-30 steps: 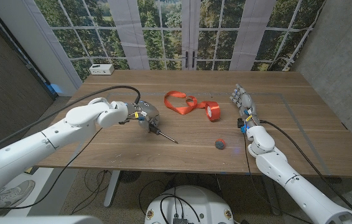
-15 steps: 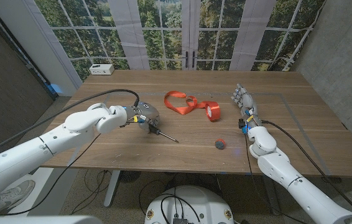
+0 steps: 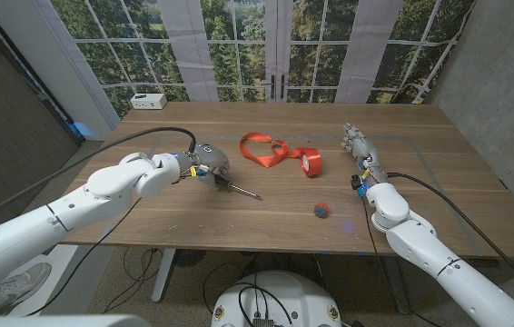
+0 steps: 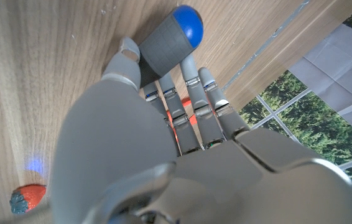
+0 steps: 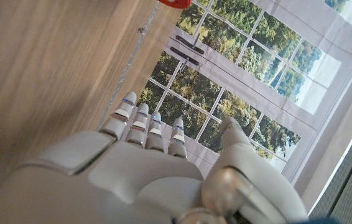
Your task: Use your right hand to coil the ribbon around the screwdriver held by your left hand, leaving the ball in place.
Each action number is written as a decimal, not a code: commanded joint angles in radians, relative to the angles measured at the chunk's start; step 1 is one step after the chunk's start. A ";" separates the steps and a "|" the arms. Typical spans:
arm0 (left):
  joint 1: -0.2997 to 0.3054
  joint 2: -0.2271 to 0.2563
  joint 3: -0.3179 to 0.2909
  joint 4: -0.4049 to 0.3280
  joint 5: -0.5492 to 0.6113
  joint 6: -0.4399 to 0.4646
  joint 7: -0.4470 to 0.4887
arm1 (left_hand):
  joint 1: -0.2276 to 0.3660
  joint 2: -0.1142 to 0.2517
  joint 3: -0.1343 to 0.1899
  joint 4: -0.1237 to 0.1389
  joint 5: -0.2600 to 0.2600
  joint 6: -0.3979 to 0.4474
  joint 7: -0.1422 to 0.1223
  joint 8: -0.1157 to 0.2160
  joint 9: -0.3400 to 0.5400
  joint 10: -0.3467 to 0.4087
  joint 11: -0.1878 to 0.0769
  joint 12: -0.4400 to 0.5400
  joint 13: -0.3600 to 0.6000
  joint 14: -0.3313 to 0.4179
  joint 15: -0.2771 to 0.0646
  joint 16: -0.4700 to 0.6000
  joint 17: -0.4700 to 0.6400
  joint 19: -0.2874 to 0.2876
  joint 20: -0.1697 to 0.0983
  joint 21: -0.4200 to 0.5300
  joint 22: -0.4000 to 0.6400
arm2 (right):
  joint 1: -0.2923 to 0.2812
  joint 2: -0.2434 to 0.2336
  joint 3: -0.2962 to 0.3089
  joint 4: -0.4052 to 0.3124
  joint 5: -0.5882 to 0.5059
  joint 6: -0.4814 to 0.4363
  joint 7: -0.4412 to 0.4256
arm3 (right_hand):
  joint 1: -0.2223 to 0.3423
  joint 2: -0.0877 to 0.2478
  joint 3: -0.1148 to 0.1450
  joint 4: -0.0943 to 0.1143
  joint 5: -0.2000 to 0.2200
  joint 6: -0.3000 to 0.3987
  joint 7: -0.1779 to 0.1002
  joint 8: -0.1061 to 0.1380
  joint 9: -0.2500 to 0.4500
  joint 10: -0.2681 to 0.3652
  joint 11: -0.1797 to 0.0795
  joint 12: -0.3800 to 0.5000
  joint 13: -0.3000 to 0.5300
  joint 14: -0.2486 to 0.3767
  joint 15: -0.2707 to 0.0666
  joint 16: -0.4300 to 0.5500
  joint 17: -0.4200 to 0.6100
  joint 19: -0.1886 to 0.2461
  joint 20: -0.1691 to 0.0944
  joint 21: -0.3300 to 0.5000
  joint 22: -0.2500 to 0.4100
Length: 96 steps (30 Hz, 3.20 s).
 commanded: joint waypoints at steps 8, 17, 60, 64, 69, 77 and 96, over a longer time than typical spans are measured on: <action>0.015 0.008 -0.029 -0.014 -0.030 0.041 0.042 | 0.102 0.108 0.009 0.010 0.002 0.072 0.028 0.004 0.020 0.067 -0.068 0.013 0.159 0.105 -0.235 -0.001 0.010 -0.009 -0.002 0.022 0.009 | 0.014 -0.153 -0.072 -0.250 -0.208 -0.426 -0.064 | 0.024 -0.030 -0.001 -0.025 0.000 0.005 -0.001 -0.001 0.004 0.020 -0.012 0.005 0.006 0.019 -0.015 -0.002 -0.006 0.003 0.003 -0.005 0.005; -0.004 0.001 -0.016 0.003 -0.035 0.031 0.038 | 0.102 0.108 0.010 0.012 0.002 0.071 0.028 0.002 0.023 0.062 -0.067 0.015 0.172 0.105 -0.234 -0.004 0.014 -0.013 -0.001 0.031 0.013 | 0.073 -0.211 -0.135 -0.337 -0.295 -0.607 -0.010 | 0.036 -0.035 0.000 -0.034 -0.001 0.007 -0.002 0.000 0.004 0.026 -0.017 0.006 0.006 0.023 -0.019 -0.003 -0.009 0.008 0.003 -0.004 0.005; -0.001 0.010 -0.014 0.003 -0.049 0.035 0.046 | 0.103 0.106 0.013 0.016 0.000 0.078 0.030 -0.004 0.032 0.064 -0.065 0.020 0.221 0.111 -0.233 -0.017 0.033 -0.032 -0.002 0.077 0.025 | 0.488 -0.229 -0.665 -0.482 -0.749 -1.298 0.275 | 0.042 -0.124 -0.052 -0.049 0.008 0.172 0.033 0.043 0.010 0.156 -0.042 0.034 0.009 0.135 -0.084 0.018 -0.023 0.085 0.008 0.012 0.005; 0.002 0.012 -0.016 0.002 -0.049 0.039 0.047 | 0.102 0.105 0.013 0.016 0.000 0.078 0.029 -0.005 0.033 0.064 -0.065 0.020 0.225 0.112 -0.233 -0.018 0.034 -0.034 -0.003 0.081 0.025 | 0.527 -0.220 -0.718 -0.475 -0.780 -1.337 0.297 | 0.052 -0.136 -0.056 -0.054 0.013 0.188 0.037 0.044 0.011 0.187 -0.047 0.044 0.012 0.157 -0.099 0.023 -0.023 0.096 0.009 0.013 0.005; 0.009 0.018 -0.017 -0.002 -0.044 0.043 0.053 | 0.102 0.105 0.014 0.016 0.000 0.080 0.030 -0.005 0.033 0.064 -0.066 0.020 0.229 0.112 -0.233 -0.020 0.035 -0.036 -0.003 0.086 0.026 | 0.574 -0.216 -0.766 -0.466 -0.779 -1.367 0.342 | 0.065 -0.164 -0.066 -0.061 0.020 0.202 0.047 0.046 0.013 0.190 -0.049 0.043 0.017 0.159 -0.105 0.021 -0.022 0.098 0.012 0.011 0.005; 0.016 0.022 -0.023 -0.003 -0.053 0.043 0.061 | 0.102 0.104 0.015 0.015 0.000 0.080 0.028 -0.008 0.034 0.066 -0.066 0.019 0.236 0.114 -0.233 -0.023 0.038 -0.039 -0.003 0.094 0.027 | 0.635 -0.212 -0.832 -0.451 -0.773 -1.398 0.380 | 0.086 -0.184 -0.071 -0.065 0.030 0.204 0.050 0.045 0.016 0.168 -0.057 0.033 0.021 0.146 -0.108 0.013 -0.022 0.092 0.016 0.005 0.005; 0.024 0.030 -0.028 -0.002 -0.065 0.044 0.064 | 0.101 0.103 0.017 0.016 -0.001 0.084 0.030 -0.011 0.035 0.070 -0.065 0.012 0.242 0.114 -0.233 -0.030 0.043 -0.046 -0.002 0.112 0.028 | 0.739 -0.183 -0.936 -0.401 -0.692 -1.458 0.389 | 0.113 -0.182 -0.070 -0.060 0.042 0.233 0.050 0.054 0.019 0.183 -0.058 0.035 0.026 0.154 -0.113 0.014 -0.018 0.096 0.009 0.003 0.005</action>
